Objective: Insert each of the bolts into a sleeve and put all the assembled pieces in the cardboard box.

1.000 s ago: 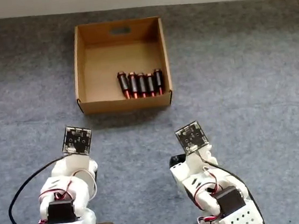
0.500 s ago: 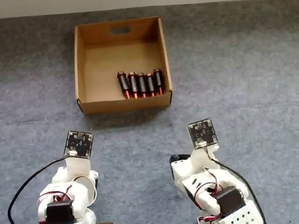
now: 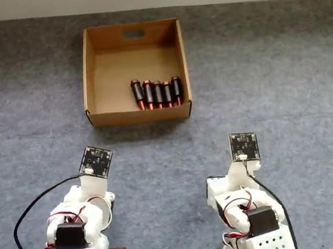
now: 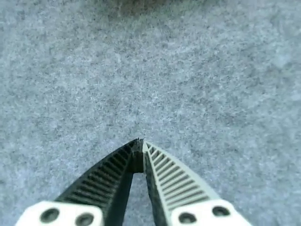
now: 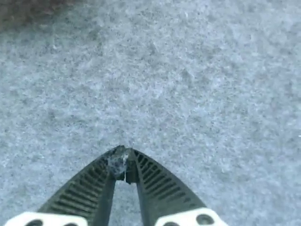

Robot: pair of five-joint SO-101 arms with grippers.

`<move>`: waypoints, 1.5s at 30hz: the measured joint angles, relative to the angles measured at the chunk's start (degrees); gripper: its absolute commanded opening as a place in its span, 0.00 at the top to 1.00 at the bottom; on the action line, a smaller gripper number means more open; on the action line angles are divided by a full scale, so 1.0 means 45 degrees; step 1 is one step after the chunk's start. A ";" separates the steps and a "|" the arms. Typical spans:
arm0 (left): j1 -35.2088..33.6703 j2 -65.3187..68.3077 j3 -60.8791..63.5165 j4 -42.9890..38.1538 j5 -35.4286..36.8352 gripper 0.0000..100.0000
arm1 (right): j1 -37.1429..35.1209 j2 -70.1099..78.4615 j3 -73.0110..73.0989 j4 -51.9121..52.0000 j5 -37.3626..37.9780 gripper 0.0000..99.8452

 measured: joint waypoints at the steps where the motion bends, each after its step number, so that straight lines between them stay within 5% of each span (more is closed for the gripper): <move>1: 0.0020 0.0000 0.0000 0.0000 0.0000 0.99 | 0.0000 0.0000 0.0000 0.0000 0.0000 0.99; 13: 0.0020 0.0000 0.0000 -0.0039 0.4005 0.99 | 0.0000 0.0000 0.0000 0.0000 0.0000 0.99; 45: 0.0723 -0.0293 0.0020 -0.0039 0.4142 0.99 | 0.0000 0.0000 0.0000 0.0000 0.0000 0.99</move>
